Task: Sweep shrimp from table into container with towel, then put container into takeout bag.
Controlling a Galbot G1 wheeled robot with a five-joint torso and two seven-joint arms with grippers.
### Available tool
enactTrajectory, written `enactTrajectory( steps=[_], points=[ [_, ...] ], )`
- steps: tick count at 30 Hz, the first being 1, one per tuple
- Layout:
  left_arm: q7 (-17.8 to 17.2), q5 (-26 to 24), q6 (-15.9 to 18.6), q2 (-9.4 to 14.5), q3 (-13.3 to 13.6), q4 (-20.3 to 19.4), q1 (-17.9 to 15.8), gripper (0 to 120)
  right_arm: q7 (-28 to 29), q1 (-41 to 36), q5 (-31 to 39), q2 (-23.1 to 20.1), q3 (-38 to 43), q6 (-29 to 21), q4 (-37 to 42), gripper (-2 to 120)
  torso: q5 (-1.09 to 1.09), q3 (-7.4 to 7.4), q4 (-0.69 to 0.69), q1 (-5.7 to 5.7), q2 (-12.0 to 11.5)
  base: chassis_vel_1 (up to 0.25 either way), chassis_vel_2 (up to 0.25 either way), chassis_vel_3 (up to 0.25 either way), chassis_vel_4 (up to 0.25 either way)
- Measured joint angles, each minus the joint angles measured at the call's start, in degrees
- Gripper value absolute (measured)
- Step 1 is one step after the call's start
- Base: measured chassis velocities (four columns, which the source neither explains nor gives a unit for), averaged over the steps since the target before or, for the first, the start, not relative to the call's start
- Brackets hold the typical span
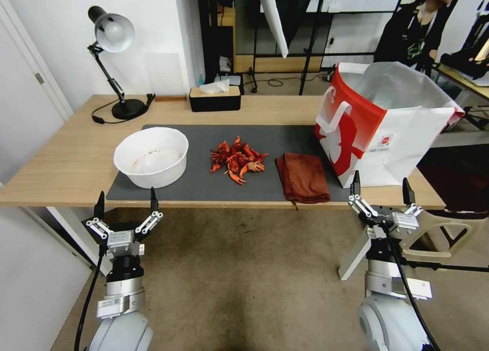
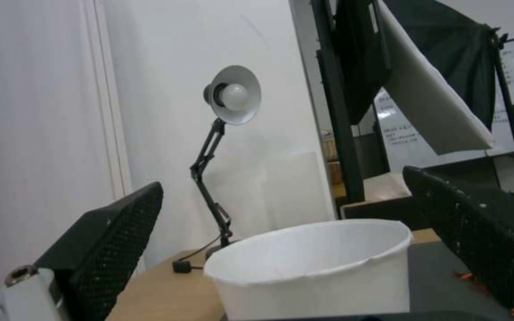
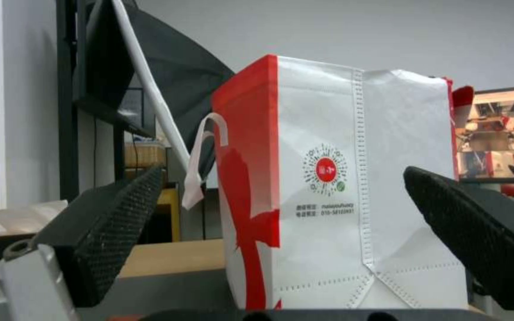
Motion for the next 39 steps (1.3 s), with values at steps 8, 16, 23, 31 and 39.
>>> enactTrajectory(
  steps=[8, 16, 23, 31, 39],
  points=[
    [0.7, -5.7, 2.5, 5.0, -0.3, 1.5, -3.8, 100, -0.1, -0.2, 0.6, -0.4, -0.3, -0.1, 0.0, 100, -0.01, 0.0, 0.0, 0.0, 0.0, 0.0, 0.0, 0.0, 0.0],
    [3.5, -12.5, 3.6, 12.3, -1.7, 2.3, -5.8, 100, -0.2, 0.0, 1.3, -0.6, -0.2, -0.1, -0.2, 100, 0.0, 0.0, 0.0, 0.01, 0.0, 0.0, 0.0, 0.0, 0.0],
    [5.9, -20.4, 5.9, 19.7, -3.1, 2.2, -7.0, 100, -0.4, 0.4, 1.3, -0.4, -0.3, -0.1, -0.5, 100, -0.01, 0.0, 0.0, 0.01, 0.0, 0.0, 0.0, 0.0, 0.0],
    [8.1, -23.3, 6.8, 27.2, -5.4, 4.1, -7.9, 100, -0.5, 0.5, 1.6, -0.4, -0.5, -0.1, -0.3, 100, -0.02, 0.0, 0.0, 0.01, 0.0, 0.0, 0.0, 0.0, 0.0],
    [10.3, -22.5, 5.0, 32.0, -7.0, 6.2, -7.6, 100, -0.7, 0.4, 2.2, -0.4, -0.4, 0.0, -0.2, 100, -0.01, 0.0, 0.0, 0.01, 0.0, 0.0, 0.0, 0.0, 0.0]
  ],
)
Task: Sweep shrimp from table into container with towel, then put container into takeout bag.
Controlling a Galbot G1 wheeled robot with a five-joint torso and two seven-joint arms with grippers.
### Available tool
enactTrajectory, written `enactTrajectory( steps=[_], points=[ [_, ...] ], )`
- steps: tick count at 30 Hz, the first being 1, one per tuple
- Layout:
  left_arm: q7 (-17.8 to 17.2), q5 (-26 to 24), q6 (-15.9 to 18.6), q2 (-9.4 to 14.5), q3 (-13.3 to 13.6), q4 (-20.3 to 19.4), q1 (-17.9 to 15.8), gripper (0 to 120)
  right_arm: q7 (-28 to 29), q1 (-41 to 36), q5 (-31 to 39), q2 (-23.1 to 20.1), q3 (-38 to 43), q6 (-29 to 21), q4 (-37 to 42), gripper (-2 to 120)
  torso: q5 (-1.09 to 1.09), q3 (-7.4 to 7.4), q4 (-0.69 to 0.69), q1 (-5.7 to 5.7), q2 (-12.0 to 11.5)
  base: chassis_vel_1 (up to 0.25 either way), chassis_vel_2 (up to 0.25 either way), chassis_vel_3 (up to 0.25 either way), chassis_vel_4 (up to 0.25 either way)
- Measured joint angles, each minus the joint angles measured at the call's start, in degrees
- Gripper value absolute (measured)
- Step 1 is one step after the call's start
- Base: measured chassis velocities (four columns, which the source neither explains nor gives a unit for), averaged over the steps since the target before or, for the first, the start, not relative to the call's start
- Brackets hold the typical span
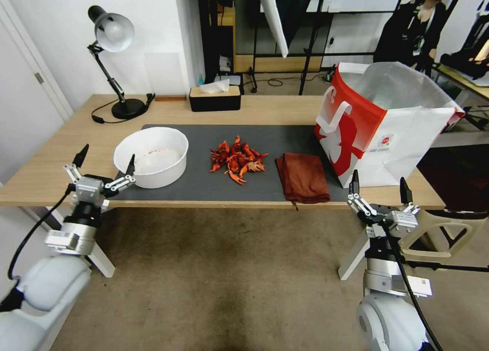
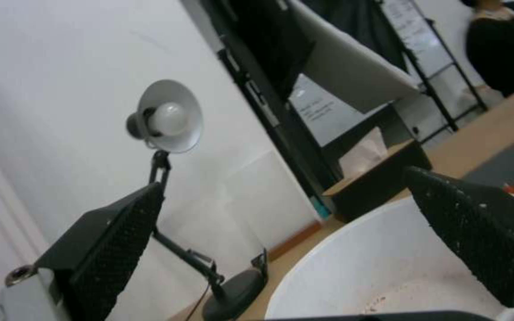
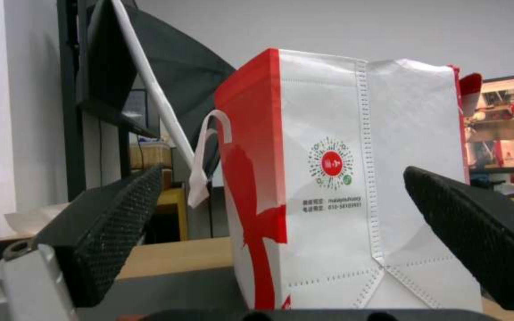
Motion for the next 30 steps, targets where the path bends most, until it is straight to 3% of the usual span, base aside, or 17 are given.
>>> enactTrajectory(
  steps=[6, 8, 17, 20, 21, 23, 24, 27, 28, 30],
  points=[
    [1.5, 0.9, -1.1, 2.1, -0.6, 1.2, 0.3, 100, 0.0, 0.0, 0.1, 0.0, 0.1, 0.0, 0.0, 100, 0.0, 0.0, 0.01, 0.0, 0.0, 0.0, 0.0, 0.0, 0.0],
    [3.1, 1.9, -2.3, 4.1, -0.9, 2.4, 0.5, 100, -0.1, 0.1, 0.4, -0.1, 0.1, 0.0, 0.0, 100, 0.0, 0.0, 0.0, 0.0, 0.0, 0.0, 0.0, 0.0, 0.0],
    [8.9, 5.0, -5.0, 8.0, -0.7, 4.6, -0.1, 100, -0.1, 0.5, 1.3, -0.5, 0.3, -0.2, 0.0, 100, 0.0, 0.0, 0.0, 0.0, 0.0, 0.0, 0.0, 0.0, 0.0],
    [13.1, 5.4, -7.4, 11.7, -0.9, 7.0, -0.7, 100, -0.1, 0.8, 1.9, -0.8, 0.3, -0.6, 0.1, 100, 0.0, 0.0, 0.0, 0.0, 0.0, 0.0, 0.0, 0.0, 0.0],
    [13.1, 5.4, -7.4, 11.7, -0.9, 7.0, -0.7, 100, -0.1, 0.8, 1.9, -0.8, 0.3, -0.6, 0.1, 100, 0.0, 0.0, 0.0, 0.0, 0.0, 0.0, 0.0, 0.0, 0.0],
    [15.7, 5.4, -9.0, 14.7, -1.3, 9.2, -1.1, 100, -0.1, 1.1, 2.2, -0.8, 0.3, -0.7, 0.1, 100, 0.0, 0.0, 0.0, 0.0, 0.0, 0.0, 0.0, 0.0, 0.0],
    [15.7, 5.4, -9.0, 14.7, -1.3, 9.2, -1.1, 100, -0.1, 1.1, 2.2, -0.8, 0.3, -0.7, 0.1, 100, 0.0, 0.0, 0.0, 0.0, 0.0, 0.0, 0.0, 0.0, 0.0],
    [18.0, 5.5, -11.0, 18.7, -1.6, 11.3, -1.0, 100, -0.1, 1.2, 2.8, -0.8, 0.2, -0.8, 0.1, 100, 0.01, 0.0, 0.0, 0.0, 0.0, 0.0, 0.0, 0.0, 0.0],
    [18.0, 5.5, -11.0, 18.7, -1.6, 11.3, -1.0, 100, -0.1, 1.2, 2.8, -0.8, 0.2, -0.8, 0.1, 100, 0.01, 0.0, 0.0, 0.0, 0.0, 0.0, 0.0, 0.0, 0.0],
    [19.9, 5.8, -12.0, 20.9, -1.5, 12.6, -0.6, 100, -0.1, 1.4, 3.2, -0.8, 0.2, -0.9, 0.1, 100, 0.0, 0.0, 0.01, 0.0, 0.0, 0.0, 0.0, 0.0, 0.0]
  ],
)
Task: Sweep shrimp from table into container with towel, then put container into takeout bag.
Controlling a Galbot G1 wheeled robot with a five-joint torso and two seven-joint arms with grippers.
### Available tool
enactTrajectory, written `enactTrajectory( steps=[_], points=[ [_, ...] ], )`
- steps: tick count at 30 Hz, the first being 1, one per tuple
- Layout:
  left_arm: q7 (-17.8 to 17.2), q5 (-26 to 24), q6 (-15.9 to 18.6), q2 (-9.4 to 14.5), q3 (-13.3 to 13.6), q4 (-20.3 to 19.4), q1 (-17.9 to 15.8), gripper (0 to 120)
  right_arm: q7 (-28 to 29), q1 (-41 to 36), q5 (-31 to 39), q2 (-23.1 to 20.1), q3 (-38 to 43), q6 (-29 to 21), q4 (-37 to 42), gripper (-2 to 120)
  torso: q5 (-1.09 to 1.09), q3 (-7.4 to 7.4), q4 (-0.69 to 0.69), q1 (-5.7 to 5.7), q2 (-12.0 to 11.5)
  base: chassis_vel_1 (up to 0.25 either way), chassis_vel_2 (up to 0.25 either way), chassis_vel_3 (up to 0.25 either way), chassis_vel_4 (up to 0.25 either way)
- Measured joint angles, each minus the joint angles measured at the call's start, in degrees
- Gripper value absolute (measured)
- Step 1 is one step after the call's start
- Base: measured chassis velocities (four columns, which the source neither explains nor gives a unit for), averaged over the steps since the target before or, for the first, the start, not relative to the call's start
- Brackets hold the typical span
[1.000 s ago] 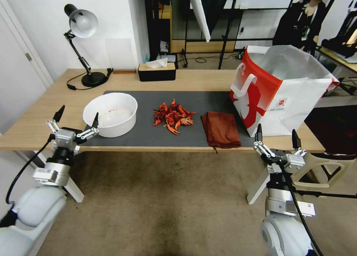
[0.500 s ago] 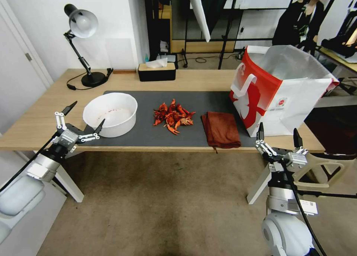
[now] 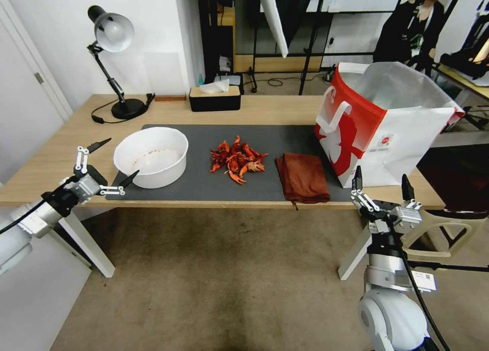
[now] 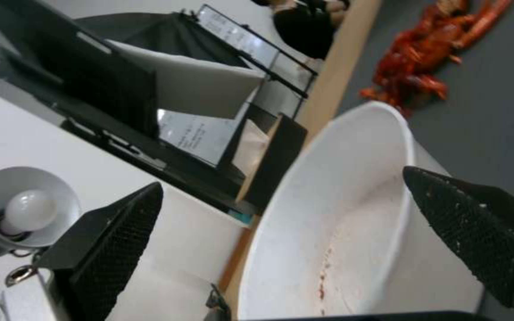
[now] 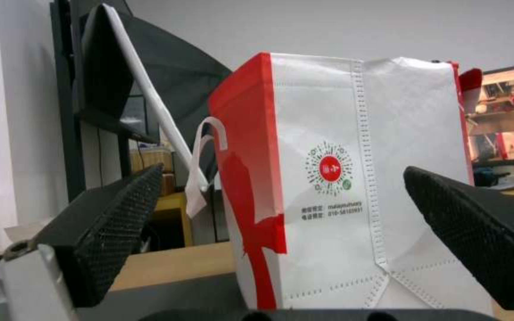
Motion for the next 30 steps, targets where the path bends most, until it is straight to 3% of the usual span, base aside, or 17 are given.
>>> enactTrajectory(
  steps=[1, 4, 11, 24, 26, 27, 28, 29, 30],
  points=[
    [0.0, 0.0, 0.0, 0.0, 0.0, 0.0, 0.0, 100, 0.0, 0.0, 0.0, 0.0, 0.0, 0.0, 0.0, 100, 0.0, 0.0, 0.0, 0.0, 0.0, 0.0, 0.0, 0.0, 0.0],
    [1.9, 0.9, -0.6, 2.9, 0.6, 1.9, 0.1, 100, -0.1, 0.1, 0.4, 0.0, 0.0, -0.1, 0.0, 100, -0.01, 0.0, 0.0, 0.0, 0.0, 0.0, 0.0, 0.0, 0.0],
    [4.6, 2.1, -0.9, 6.1, 1.5, 4.3, 0.0, 100, -0.2, 0.4, 0.5, 0.3, -0.3, -0.1, 0.0, 100, -0.01, 0.0, -0.01, 0.0, 0.0, 0.0, 0.0, 0.0, 0.0],
    [9.2, 6.1, -1.7, 9.3, 2.1, 6.7, -1.0, 100, -0.2, 0.8, 0.3, 0.9, -0.8, -0.3, 0.1, 100, 0.0, 0.0, 0.0, 0.0, 0.0, 0.0, 0.0, 0.0, 0.0],
    [9.6, 7.2, -2.1, 7.2, 7.3, 7.6, -5.2, 100, -0.2, 0.8, 0.3, 1.0, -0.8, -0.5, 0.3, 100, 0.11, 0.0, 0.0, -0.01, 0.0, 0.0, 0.0, 0.0, 0.0],
    [9.6, 7.2, -2.1, 7.2, 7.3, 7.6, -5.2, 100, -0.2, 0.8, 0.3, 1.0, -0.8, -0.5, 0.3, 100, 0.11, 0.0, 0.0, -0.01, 0.0, 0.0, 0.0, 0.0, 0.0],
    [10.1, 8.7, -2.6, 5.4, 10.5, 8.3, -8.7, 100, -0.1, 0.8, 0.2, 1.0, -0.8, -0.6, 0.5, 100, -0.15, 0.01, 0.07, 0.0, 0.0, 0.0, 0.0, 0.0, 0.0],
    [10.5, 9.6, -2.9, 4.6, 11.9, 8.7, -10.6, 100, -0.1, 0.8, 0.2, 1.0, -0.8, -0.6, 0.7, 100, -0.16, 0.01, 0.02, 0.0, 0.0, 0.0, 0.0, 0.0, 0.0],
    [11.0, 10.6, -3.3, 3.8, 13.5, 9.2, -13.3, 100, -0.1, 0.8, 0.3, 0.9, -0.8, -0.8, 0.9, 100, -0.02, 0.0, -0.02, -0.01, 0.0, 0.0, 0.0, 0.0, 0.0]
  ],
)
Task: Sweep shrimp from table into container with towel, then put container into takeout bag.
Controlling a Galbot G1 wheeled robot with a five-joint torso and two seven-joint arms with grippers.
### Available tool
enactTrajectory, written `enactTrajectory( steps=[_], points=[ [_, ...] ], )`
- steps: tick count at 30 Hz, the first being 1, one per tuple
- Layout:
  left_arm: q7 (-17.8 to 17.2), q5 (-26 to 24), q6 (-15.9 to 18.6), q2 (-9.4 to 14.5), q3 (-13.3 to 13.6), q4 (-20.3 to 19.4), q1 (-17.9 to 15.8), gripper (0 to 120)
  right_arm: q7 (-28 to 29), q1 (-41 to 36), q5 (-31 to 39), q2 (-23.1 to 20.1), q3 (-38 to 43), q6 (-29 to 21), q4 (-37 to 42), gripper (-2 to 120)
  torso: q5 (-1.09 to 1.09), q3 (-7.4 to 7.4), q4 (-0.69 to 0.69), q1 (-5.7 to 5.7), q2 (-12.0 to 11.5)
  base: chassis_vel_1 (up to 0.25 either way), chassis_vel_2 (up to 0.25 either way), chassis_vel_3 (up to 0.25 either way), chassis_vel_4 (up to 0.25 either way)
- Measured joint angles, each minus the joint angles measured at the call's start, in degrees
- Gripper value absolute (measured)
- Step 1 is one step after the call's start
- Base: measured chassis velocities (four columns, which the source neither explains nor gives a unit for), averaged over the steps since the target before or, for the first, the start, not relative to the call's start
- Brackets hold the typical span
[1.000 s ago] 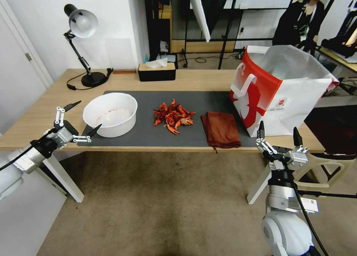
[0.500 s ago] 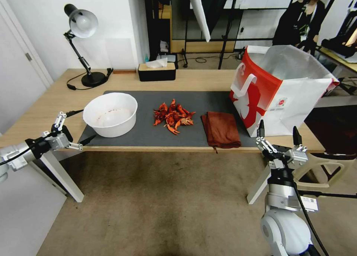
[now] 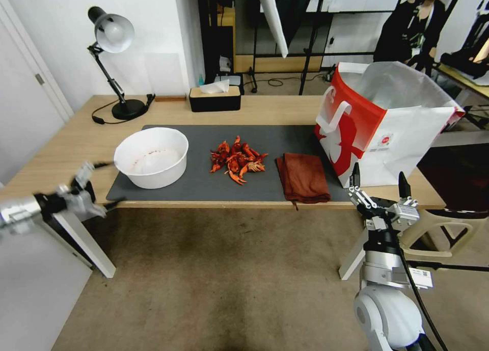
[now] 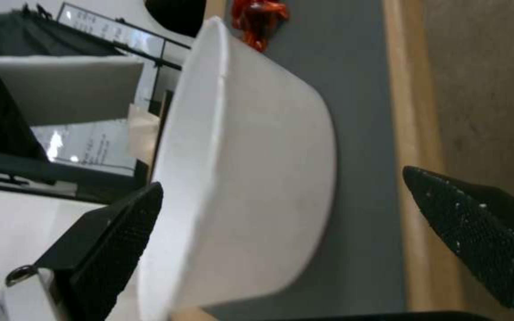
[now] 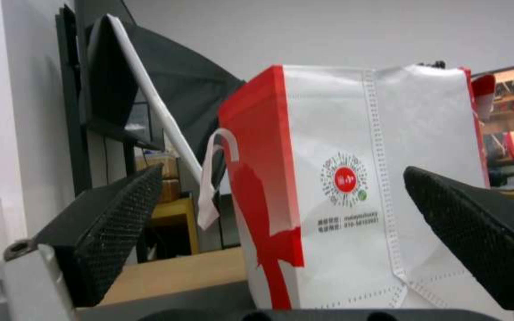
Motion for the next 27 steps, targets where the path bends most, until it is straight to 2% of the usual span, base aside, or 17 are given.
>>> enactTrajectory(
  steps=[1, 2, 4, 8, 18, 19, 22, 27],
  points=[
    [0.0, 0.0, 0.0, 0.0, 0.0, 0.0, 0.0, 100, 0.0, 0.0, 0.0, 0.0, 0.0, 0.0, 0.0, 100, 0.0, 0.0, 0.0, 0.0, 0.0, 0.0, 0.0, 0.0, 0.0],
    [0.2, 0.4, -0.2, -0.4, 0.9, 0.2, -1.5, 100, 0.0, 0.0, 0.0, 0.0, 0.1, -0.1, 0.1, 100, 0.07, 0.0, 0.0, 0.0, 0.0, 0.0, 0.0, 0.0, 0.0],
    [0.5, 0.5, -0.2, -0.8, 3.2, 0.3, -4.6, 100, 0.1, 0.0, 0.2, -0.1, 0.3, -0.3, 0.3, 100, -0.01, 0.0, 0.0, 0.01, 0.0, 0.0, 0.0, 0.0, 0.0],
    [1.5, 0.4, 0.0, -0.2, 4.0, 0.3, -7.2, 100, 0.2, -0.1, 0.2, 0.0, 0.4, -0.4, 0.3, 100, 0.03, 0.0, 0.0, 0.0, 0.0, 0.0, 0.0, 0.0, 0.0],
    [2.2, -0.9, 0.5, 1.0, 3.8, 0.3, -7.6, 100, 0.2, -0.2, 0.2, 0.1, 0.5, -0.3, 0.3, 100, 0.03, 0.0, 0.02, 0.01, 0.0, 0.0, 0.0, 0.0, 0.0],
    [3.8, -1.7, 0.7, 2.0, 3.3, 0.3, -7.7, 100, 0.2, -0.2, 0.3, 0.3, 0.4, -0.3, 0.2, 100, 0.04, 0.0, 0.02, 0.0, 0.0, 0.0, 0.0, 0.0, 0.0],
    [4.1, -1.8, 0.7, 2.1, 3.3, 0.4, -7.7, 100, 0.2, -0.2, 0.3, 0.3, 0.4, -0.3, 0.2, 100, 0.04, 0.0, 0.02, 0.0, 0.0, 0.0, 0.0, 0.0, 0.0],
    [6.6, -2.1, 0.7, 2.9, 2.9, 0.4, -7.8, 100, 0.2, -0.1, 0.4, 0.4, 0.3, -0.3, 0.1, 100, 0.02, 0.0, 0.02, 0.01, 0.0, 0.0, 0.0, 0.0, 0.0]
  ],
)
